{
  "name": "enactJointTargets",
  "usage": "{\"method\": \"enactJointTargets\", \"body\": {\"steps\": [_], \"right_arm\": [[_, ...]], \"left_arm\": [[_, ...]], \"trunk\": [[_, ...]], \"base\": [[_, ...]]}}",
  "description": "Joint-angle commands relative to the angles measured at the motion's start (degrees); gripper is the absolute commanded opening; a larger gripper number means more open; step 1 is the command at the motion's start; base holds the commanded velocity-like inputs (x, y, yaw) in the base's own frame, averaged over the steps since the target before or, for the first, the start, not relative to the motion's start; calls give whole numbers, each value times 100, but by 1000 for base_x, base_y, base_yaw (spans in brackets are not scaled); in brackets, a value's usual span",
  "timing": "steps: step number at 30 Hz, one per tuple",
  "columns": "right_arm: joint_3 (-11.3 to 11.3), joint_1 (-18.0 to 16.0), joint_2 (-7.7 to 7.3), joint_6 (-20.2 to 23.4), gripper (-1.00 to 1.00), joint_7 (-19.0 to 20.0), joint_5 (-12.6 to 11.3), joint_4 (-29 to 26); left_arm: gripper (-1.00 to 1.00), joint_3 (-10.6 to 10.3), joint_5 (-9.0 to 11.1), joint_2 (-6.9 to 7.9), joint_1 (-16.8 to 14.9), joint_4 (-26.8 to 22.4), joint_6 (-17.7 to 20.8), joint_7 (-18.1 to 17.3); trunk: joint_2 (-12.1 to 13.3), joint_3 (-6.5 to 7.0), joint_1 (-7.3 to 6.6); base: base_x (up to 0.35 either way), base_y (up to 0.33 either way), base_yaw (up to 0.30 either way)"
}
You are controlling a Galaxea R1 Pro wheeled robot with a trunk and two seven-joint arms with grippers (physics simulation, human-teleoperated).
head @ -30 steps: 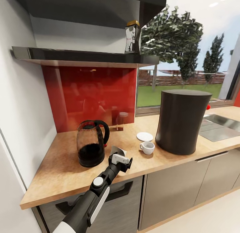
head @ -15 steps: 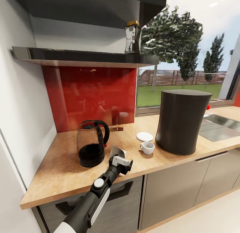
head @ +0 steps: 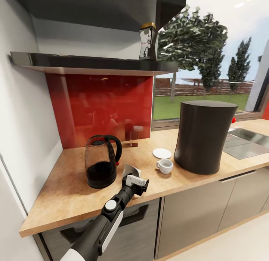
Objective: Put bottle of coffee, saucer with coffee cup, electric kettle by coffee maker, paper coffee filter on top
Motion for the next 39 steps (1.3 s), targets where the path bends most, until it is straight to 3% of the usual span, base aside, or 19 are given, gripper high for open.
{"method": "enactJointTargets", "body": {"steps": [1, 39], "right_arm": [[4, -5, -2, -16, 100, -1, 18, 4], [4, -4, -2, -16, 100, -1, 18, 4]], "left_arm": [[100, 2, 42, -1, -3, -5, 23, -20], [100, 10, 42, -1, -3, -13, 23, -21]], "trunk": [[-4, -6, 1], [-4, -6, 1]], "base": [[54, -27, 0], [12, -30, 0]]}}
